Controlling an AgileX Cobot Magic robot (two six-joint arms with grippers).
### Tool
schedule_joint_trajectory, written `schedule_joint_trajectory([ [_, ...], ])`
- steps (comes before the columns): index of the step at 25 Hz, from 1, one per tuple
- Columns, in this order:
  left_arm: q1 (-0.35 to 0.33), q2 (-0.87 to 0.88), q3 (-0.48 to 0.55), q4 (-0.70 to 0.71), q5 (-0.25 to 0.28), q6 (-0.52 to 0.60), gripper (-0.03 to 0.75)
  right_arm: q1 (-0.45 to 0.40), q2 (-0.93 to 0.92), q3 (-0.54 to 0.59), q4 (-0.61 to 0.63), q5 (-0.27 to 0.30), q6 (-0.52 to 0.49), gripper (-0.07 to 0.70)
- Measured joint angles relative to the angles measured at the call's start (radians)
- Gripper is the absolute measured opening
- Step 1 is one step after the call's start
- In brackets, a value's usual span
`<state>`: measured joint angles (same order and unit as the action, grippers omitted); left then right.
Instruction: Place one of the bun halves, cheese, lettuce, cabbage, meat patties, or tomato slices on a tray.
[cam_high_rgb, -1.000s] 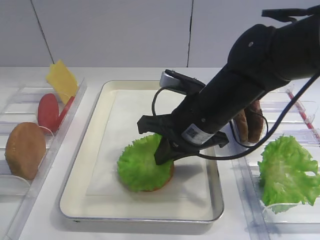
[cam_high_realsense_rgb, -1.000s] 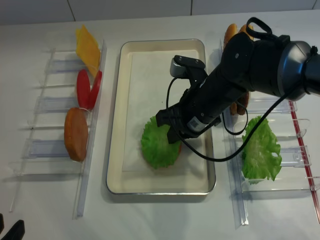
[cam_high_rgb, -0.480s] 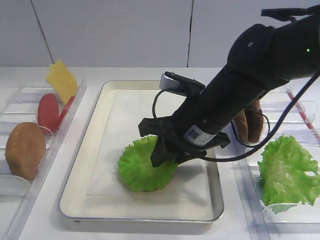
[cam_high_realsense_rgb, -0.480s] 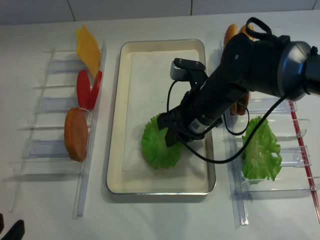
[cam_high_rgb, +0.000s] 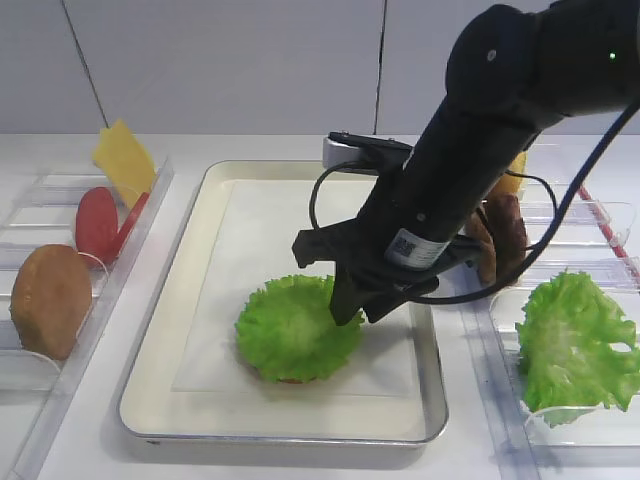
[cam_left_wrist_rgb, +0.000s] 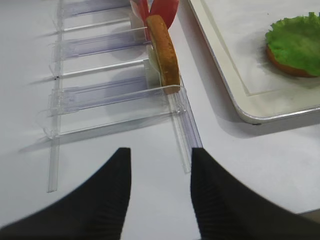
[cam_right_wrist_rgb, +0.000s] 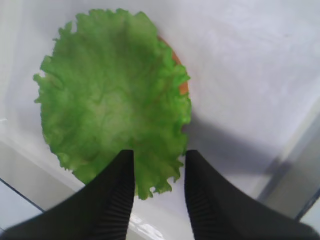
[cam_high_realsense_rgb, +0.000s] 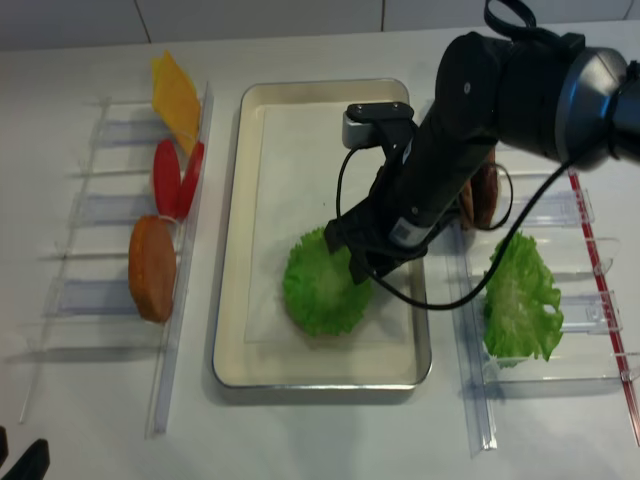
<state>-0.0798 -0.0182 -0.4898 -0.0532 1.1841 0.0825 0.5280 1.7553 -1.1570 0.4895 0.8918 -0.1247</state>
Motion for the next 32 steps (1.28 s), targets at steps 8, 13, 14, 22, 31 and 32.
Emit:
schedule_joint_trajectory([
  [8, 0.000, 0.000, 0.000, 0.000, 0.000, 0.000, 0.269, 0.000, 0.000, -0.130, -0.143, 0.175, 0.119, 0.277],
  [13, 0.000, 0.000, 0.000, 0.000, 0.000, 0.000, 0.269, 0.000, 0.000, -0.221, -0.196, 0.308, 0.167, 0.277],
  [14, 0.000, 0.000, 0.000, 0.000, 0.000, 0.000, 0.269, 0.000, 0.000, -0.235, -0.211, 0.318, 0.176, 0.277],
  [22, 0.000, 0.000, 0.000, 0.000, 0.000, 0.000, 0.269, 0.000, -0.129, -0.246, -0.245, 0.331, 0.224, 0.277],
  [31, 0.000, 0.000, 0.000, 0.000, 0.000, 0.000, 0.269, 0.022, -0.443, -0.161, -0.391, 0.349, 0.251, 0.277],
  [32, 0.000, 0.000, 0.000, 0.000, 0.000, 0.000, 0.269, 0.022, -0.485, -0.141, -0.401, 0.351, 0.251, 0.277],
])
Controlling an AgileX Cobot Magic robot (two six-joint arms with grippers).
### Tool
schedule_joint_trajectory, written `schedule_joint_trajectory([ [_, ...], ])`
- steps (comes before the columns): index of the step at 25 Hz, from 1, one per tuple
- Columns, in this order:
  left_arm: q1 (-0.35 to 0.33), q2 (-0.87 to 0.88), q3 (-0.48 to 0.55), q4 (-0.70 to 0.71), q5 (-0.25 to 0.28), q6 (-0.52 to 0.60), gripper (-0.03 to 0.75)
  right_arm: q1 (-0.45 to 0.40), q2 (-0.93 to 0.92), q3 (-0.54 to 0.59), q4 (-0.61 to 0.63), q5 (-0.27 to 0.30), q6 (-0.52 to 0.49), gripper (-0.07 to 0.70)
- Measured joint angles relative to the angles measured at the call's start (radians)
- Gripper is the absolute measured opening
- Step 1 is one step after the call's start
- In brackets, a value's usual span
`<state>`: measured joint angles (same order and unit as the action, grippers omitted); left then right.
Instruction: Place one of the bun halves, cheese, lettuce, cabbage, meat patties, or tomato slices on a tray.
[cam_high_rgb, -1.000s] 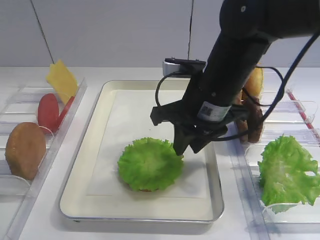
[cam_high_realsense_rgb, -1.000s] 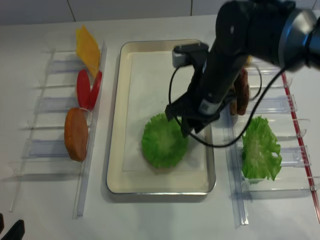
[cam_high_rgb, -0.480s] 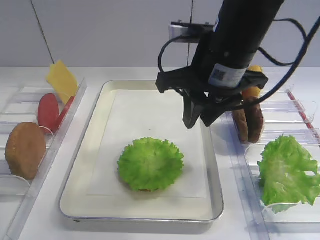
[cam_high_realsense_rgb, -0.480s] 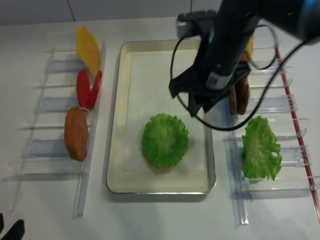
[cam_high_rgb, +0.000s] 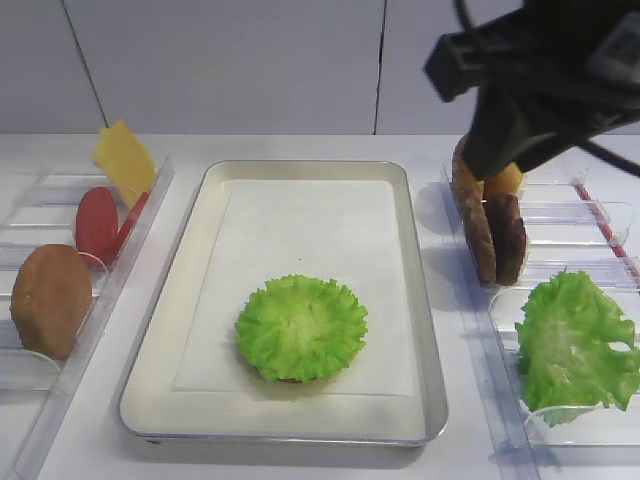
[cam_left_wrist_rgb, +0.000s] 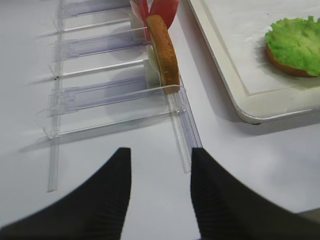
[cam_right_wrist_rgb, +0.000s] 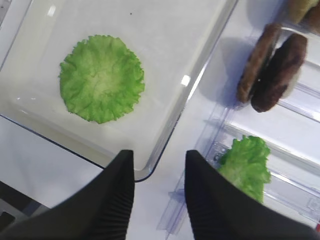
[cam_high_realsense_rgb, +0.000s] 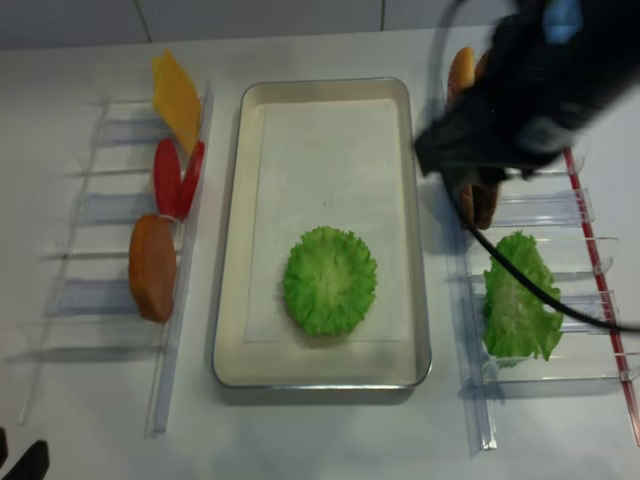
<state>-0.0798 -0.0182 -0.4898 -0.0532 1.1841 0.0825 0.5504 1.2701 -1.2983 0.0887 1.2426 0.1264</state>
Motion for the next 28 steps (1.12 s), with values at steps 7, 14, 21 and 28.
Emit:
schedule_joint_trajectory([
  [7, 0.000, 0.000, 0.000, 0.000, 0.000, 0.000, 0.269, 0.000, -0.309, 0.178, -0.059, 0.011, -0.003, 0.277],
  [14, 0.000, 0.000, 0.000, 0.000, 0.000, 0.000, 0.269, 0.000, -0.582, 0.379, -0.072, 0.019, -0.089, 0.277],
  [21, 0.000, 0.000, 0.000, 0.000, 0.000, 0.000, 0.269, -0.016, -0.819, 0.540, -0.105, 0.025, -0.126, 0.236],
  [28, 0.000, 0.000, 0.000, 0.000, 0.000, 0.000, 0.267, -0.181, -1.004, 0.648, -0.095, 0.029, -0.150, 0.228],
])
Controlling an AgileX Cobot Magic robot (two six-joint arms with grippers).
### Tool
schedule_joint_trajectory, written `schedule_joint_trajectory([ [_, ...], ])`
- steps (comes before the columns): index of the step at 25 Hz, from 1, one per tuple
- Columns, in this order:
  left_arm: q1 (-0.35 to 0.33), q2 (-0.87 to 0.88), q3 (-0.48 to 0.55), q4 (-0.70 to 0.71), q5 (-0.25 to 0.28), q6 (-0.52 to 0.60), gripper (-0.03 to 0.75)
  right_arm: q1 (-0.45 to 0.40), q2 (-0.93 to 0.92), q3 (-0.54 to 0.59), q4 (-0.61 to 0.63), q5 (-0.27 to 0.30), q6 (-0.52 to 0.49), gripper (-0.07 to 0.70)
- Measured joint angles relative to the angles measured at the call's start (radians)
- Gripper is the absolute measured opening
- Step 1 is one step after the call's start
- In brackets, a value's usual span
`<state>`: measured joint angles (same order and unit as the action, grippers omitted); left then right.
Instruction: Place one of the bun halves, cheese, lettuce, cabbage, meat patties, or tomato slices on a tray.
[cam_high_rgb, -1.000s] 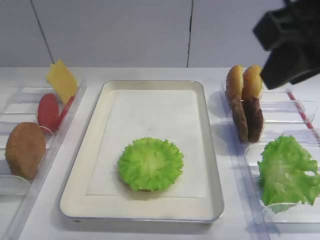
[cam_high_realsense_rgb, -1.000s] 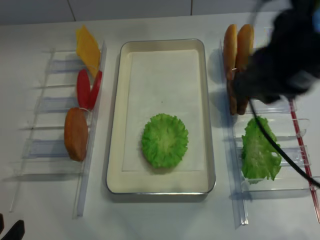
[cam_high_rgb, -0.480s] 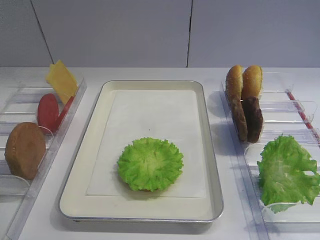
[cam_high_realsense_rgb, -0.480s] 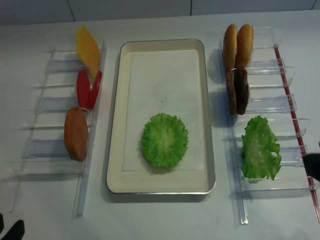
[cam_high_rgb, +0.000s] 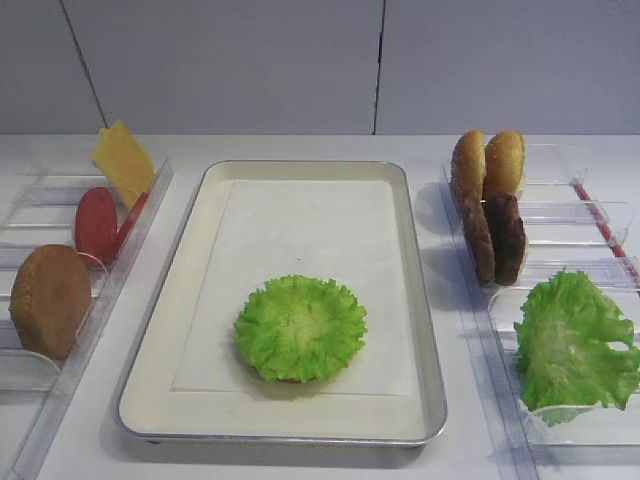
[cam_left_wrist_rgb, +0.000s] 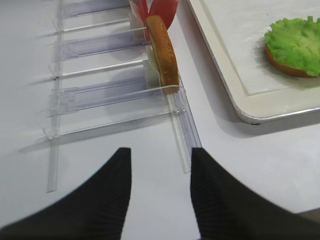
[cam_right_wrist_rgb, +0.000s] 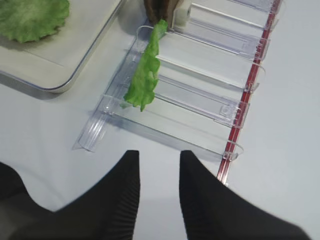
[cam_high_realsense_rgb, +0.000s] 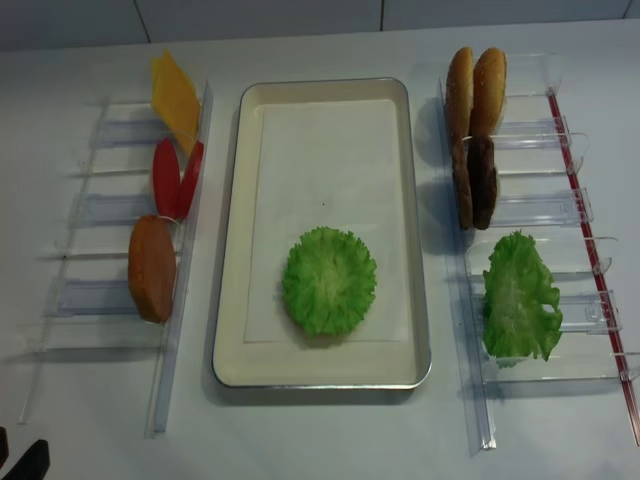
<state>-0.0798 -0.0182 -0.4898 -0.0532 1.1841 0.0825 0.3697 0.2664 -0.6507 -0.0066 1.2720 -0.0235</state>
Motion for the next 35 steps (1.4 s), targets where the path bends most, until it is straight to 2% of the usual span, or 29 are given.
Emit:
schedule_joint_trajectory([
  [5, 0.001, 0.000, 0.000, 0.000, 0.000, 0.000, 0.267, -0.152, -0.114, 0.070, 0.012, 0.000, -0.002, 0.222],
  [10, 0.001, 0.000, 0.000, 0.000, 0.000, 0.000, 0.267, -0.268, -0.178, 0.133, 0.016, -0.001, -0.022, 0.217],
  [15, 0.001, 0.000, 0.000, 0.000, 0.000, 0.000, 0.267, -0.341, -0.209, 0.146, 0.018, -0.053, -0.074, 0.217],
  [18, 0.001, 0.000, 0.000, 0.000, 0.000, 0.000, 0.267, -0.380, -0.237, 0.164, 0.018, -0.114, -0.098, 0.216],
  [21, 0.001, 0.000, 0.000, 0.000, 0.000, 0.000, 0.266, -0.424, -0.276, 0.179, 0.016, -0.126, -0.124, 0.214],
  [32, 0.001, 0.000, 0.000, 0.000, -0.001, 0.000, 0.260, -0.438, -0.282, 0.179, 0.007, -0.128, -0.123, 0.214],
  [35, 0.001, 0.000, 0.000, 0.000, -0.001, 0.000, 0.260, -0.442, -0.282, 0.179, 0.007, -0.128, -0.036, 0.214],
])
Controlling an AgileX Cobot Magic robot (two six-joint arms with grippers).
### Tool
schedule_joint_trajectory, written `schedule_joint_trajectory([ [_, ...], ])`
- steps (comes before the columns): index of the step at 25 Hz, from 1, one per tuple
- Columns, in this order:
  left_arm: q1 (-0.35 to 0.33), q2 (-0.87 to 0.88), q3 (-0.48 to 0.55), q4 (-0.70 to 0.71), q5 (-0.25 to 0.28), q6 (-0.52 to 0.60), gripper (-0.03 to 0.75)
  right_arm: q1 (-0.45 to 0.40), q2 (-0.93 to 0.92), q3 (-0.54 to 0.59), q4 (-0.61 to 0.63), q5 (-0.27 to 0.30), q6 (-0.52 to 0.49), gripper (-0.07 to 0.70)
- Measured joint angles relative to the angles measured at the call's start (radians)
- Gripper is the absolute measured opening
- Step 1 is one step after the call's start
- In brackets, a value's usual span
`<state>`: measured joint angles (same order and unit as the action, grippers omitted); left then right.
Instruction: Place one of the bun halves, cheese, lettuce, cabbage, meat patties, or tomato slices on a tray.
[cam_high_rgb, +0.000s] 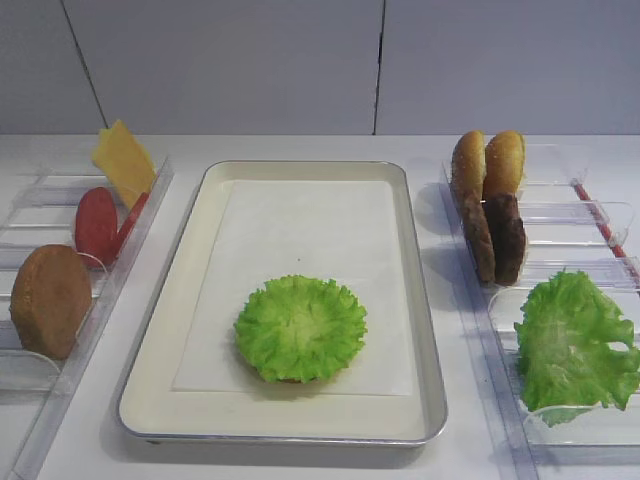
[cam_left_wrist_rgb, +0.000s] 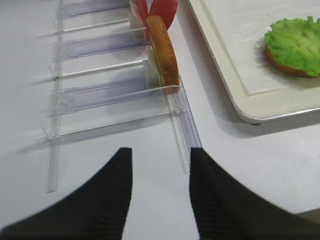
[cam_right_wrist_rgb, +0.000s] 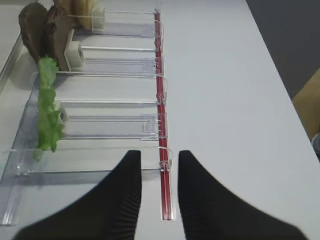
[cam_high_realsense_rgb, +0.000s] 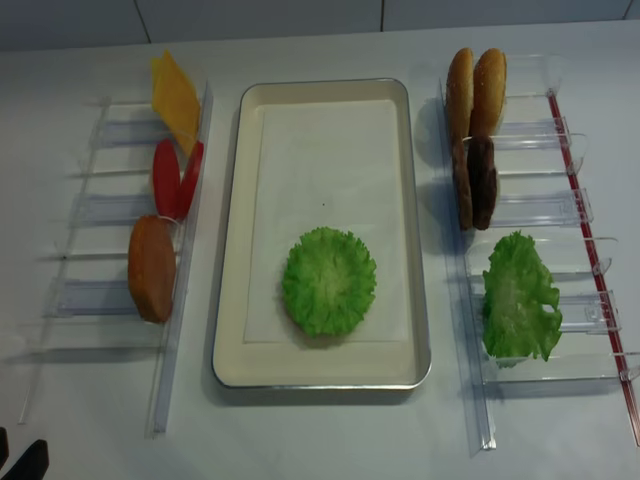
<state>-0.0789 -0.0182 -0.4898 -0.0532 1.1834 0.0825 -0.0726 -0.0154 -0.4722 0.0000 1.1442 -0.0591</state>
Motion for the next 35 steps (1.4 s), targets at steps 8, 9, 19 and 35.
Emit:
schedule_joint_trajectory([
  [8, 0.000, 0.000, 0.000, 0.000, 0.000, 0.000, 0.260, -0.015, 0.000, 0.000, -0.005, 0.000, 0.043, 0.214],
  [9, 0.000, 0.000, 0.000, 0.000, 0.000, 0.000, 0.260, -0.015, 0.000, 0.000, -0.005, -0.002, 0.043, 0.214],
  [19, 0.000, 0.000, 0.000, 0.000, 0.000, 0.000, 0.260, -0.015, 0.000, 0.000, -0.005, -0.004, 0.044, 0.214],
  [35, 0.000, 0.000, 0.000, 0.000, 0.000, 0.000, 0.260, -0.015, 0.000, 0.000, -0.005, -0.004, 0.044, 0.214],
])
